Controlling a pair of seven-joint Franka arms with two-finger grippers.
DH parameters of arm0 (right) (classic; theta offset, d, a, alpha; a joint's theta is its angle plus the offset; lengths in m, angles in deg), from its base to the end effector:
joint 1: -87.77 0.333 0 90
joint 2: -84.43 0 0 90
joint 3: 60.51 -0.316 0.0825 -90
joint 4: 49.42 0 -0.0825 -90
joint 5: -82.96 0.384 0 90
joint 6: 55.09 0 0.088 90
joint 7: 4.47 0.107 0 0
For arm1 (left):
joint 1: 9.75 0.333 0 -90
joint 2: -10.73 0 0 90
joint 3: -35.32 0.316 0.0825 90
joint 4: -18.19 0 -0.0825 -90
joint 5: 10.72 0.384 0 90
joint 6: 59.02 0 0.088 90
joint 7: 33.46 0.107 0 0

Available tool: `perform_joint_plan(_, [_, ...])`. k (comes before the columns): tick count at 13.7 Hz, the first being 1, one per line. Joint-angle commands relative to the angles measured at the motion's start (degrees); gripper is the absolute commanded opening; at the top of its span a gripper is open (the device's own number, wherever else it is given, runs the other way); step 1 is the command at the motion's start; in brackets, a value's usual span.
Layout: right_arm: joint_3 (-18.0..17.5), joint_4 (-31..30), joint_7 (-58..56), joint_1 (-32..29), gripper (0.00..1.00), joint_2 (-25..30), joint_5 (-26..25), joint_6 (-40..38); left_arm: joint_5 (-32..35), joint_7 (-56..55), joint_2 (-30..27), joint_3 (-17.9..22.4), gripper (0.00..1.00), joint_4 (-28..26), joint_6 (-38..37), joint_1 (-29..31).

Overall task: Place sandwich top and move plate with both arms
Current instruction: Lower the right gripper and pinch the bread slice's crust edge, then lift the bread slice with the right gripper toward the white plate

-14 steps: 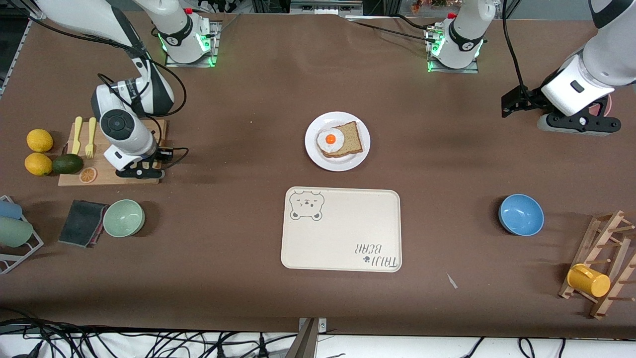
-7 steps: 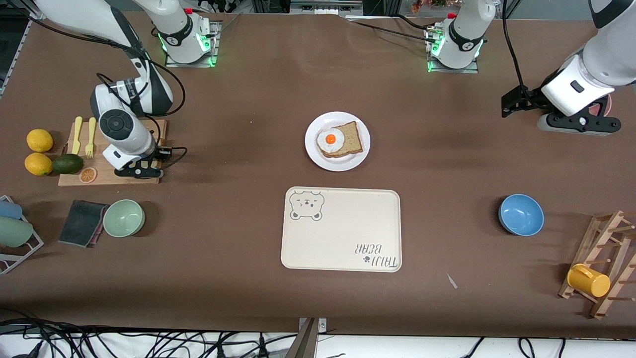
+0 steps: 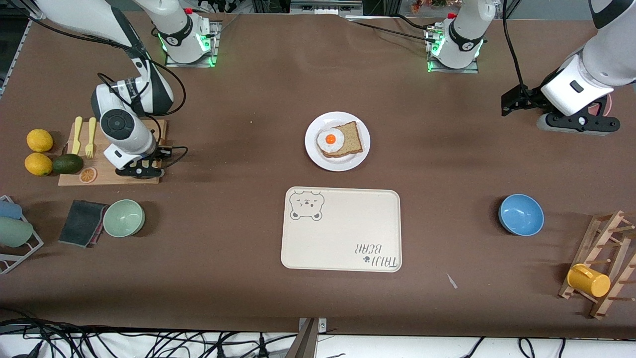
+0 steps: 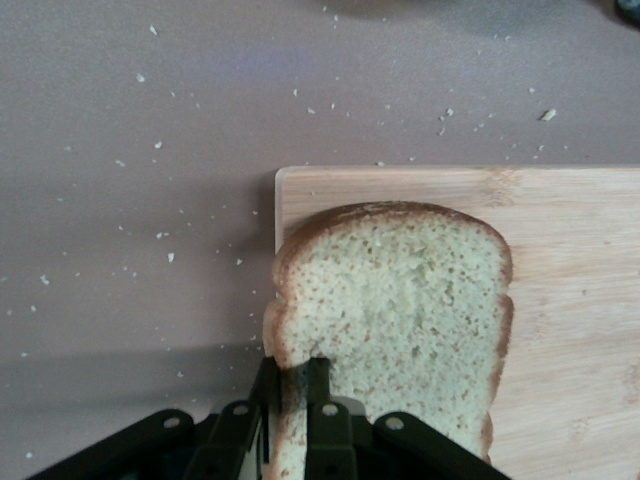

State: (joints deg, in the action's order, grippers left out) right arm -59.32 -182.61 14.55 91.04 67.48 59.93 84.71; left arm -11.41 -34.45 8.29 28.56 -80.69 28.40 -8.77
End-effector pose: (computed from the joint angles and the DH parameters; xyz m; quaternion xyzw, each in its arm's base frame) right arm 0.5010 0.0171 0.1983 0.9889 0.0182 -0.0657 0.1318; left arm 0.5271 -0.0558 0.5715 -0.9960 0.0412 0.0788 0.0011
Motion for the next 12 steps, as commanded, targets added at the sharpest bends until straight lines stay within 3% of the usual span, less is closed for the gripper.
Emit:
perform_joint_plan(1, [-0.05, -1.11, 1.11, -0.37, 0.0, -0.1, -1.31, 1.43, -0.27, -0.16, 0.25, 0.08, 1.0, 0.79, -1.11, 0.16])
perform_joint_plan(9, [-0.48, -0.23, 0.15, -0.37, 0.0, 2.35, -0.88, 0.3, 0.08, -0.25, 0.25, 0.08, 1.0, 0.7, -1.11, 0.07])
perform_joint_plan(12, [-4.26, 0.56, 0.32, -0.37, 0.0, 5.52, -0.61, -3.3, 0.08, -0.25, 0.25, 0.08, 1.0, 0.7, -1.11, 0.07])
